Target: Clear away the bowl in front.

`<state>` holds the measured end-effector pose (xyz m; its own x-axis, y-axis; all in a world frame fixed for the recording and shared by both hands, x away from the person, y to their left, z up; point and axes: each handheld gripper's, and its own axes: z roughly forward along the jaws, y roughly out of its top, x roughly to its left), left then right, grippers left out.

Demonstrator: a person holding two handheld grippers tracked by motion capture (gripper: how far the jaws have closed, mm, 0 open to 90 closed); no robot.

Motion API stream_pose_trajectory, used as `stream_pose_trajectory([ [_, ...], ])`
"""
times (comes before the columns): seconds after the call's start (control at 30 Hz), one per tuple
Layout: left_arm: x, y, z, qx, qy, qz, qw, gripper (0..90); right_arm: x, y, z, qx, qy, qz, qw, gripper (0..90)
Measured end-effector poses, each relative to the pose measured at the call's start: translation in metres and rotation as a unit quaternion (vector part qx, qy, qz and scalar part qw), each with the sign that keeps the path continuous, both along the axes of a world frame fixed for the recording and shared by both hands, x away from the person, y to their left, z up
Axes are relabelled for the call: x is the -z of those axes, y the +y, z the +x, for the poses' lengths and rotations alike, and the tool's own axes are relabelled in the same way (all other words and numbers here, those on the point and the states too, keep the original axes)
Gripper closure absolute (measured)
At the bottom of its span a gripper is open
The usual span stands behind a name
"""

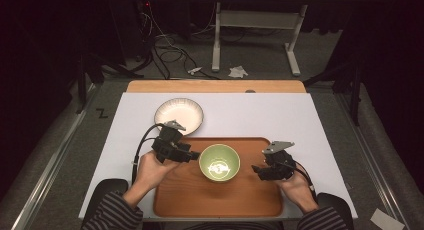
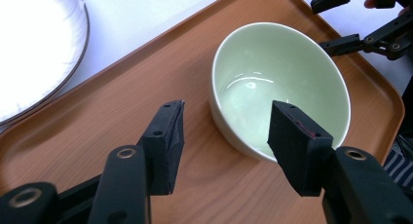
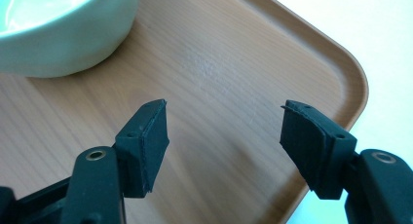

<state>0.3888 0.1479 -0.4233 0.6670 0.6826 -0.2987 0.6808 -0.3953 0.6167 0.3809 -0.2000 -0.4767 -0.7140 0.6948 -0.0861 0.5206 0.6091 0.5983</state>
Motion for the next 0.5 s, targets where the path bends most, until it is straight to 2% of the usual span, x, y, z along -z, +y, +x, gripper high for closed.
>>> stream_pose_trajectory([
  [0.2, 0.003, 0.010, -0.003, -0.010, 0.001, 0.002, 0.9999, 47.6, 0.000, 0.000, 0.000, 0.001, 0.000, 0.001, 1.0000, 35.6],
  [0.5, 0.010, 0.018, -0.007, -0.023, 0.009, -0.007, 0.9997, 47.6, 0.001, 0.001, 0.000, -0.001, 0.003, -0.002, 1.0000, 35.5],
])
